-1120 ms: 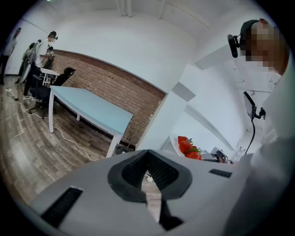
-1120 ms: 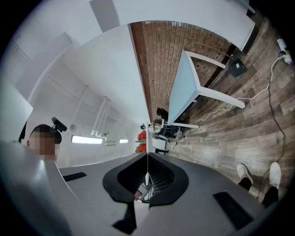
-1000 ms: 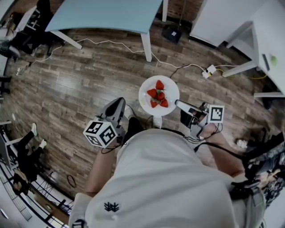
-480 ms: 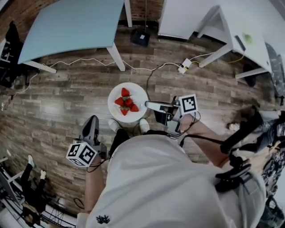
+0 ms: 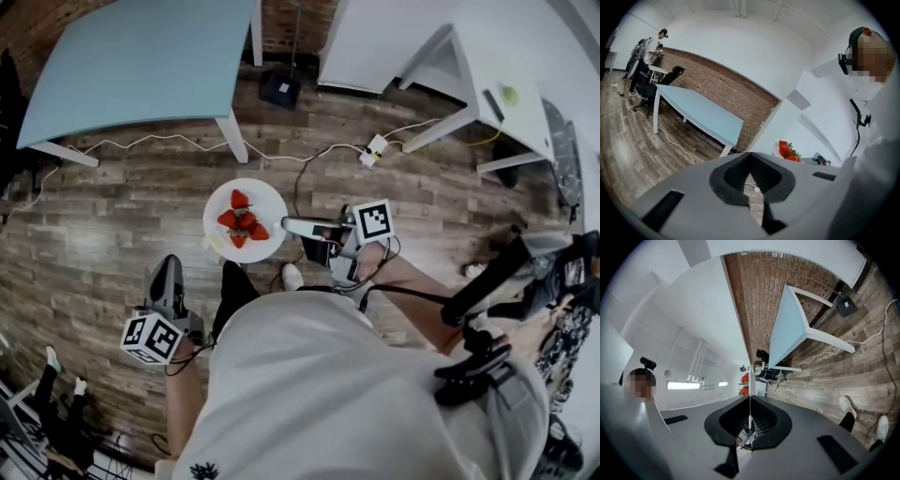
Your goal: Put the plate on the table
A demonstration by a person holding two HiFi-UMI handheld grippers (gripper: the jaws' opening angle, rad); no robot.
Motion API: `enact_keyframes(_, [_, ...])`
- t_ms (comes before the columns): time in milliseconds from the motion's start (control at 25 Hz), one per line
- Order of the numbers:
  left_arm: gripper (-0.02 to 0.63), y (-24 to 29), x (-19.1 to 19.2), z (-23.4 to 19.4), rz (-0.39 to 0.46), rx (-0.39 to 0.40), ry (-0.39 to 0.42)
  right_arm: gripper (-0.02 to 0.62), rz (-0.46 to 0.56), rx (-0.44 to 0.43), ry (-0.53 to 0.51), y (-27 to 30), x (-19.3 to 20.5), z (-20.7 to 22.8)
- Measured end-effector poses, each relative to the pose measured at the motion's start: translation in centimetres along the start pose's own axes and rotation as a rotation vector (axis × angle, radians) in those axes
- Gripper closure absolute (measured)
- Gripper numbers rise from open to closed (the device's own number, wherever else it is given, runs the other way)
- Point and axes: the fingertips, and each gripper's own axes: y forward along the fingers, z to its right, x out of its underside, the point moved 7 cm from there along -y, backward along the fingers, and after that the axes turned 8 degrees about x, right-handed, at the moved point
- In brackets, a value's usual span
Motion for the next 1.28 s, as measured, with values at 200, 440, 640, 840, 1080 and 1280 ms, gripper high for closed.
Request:
enact_keyframes(200, [0.604,2.8,-3.8,-4.5,-0.026,0.059,0.016,0.583,0.044,0.013,0.021,4.3,-2.7,-0.6])
enact_keyframes(440, [0.604,3.7,-11.3,-12.2,-0.041,0.125,0.066,0.583,0.119,0.007,-0.008,12.9,-6.7,-2.4])
enact_keyframes(640, [0.604,2.5,-15.6,-19.0,-0.043,0.132,0.065,0.583,0.151,-0.021,-0.028,20.5,-9.7,-3.0])
enact_keyframes(840, [0.604,1.9,-18.0,-23.8,-0.018,0.112,0.017,0.583,0.119,-0.015,-0.042,27.0,-12.8,-3.4])
enact_keyframes(1080, [0.604,3.3,-20.3,-26.4,-0.015,0.117,0.043,0.583,0.084,-0.007,-0.033,32.2,-17.6,-2.2])
enact_keyframes(1280, [0.604,7.6,-25.1,-31.1,-0.019,0.085,0.068,0.583,0.050,-0.002,-0.026,38.9,-26.9,1.0])
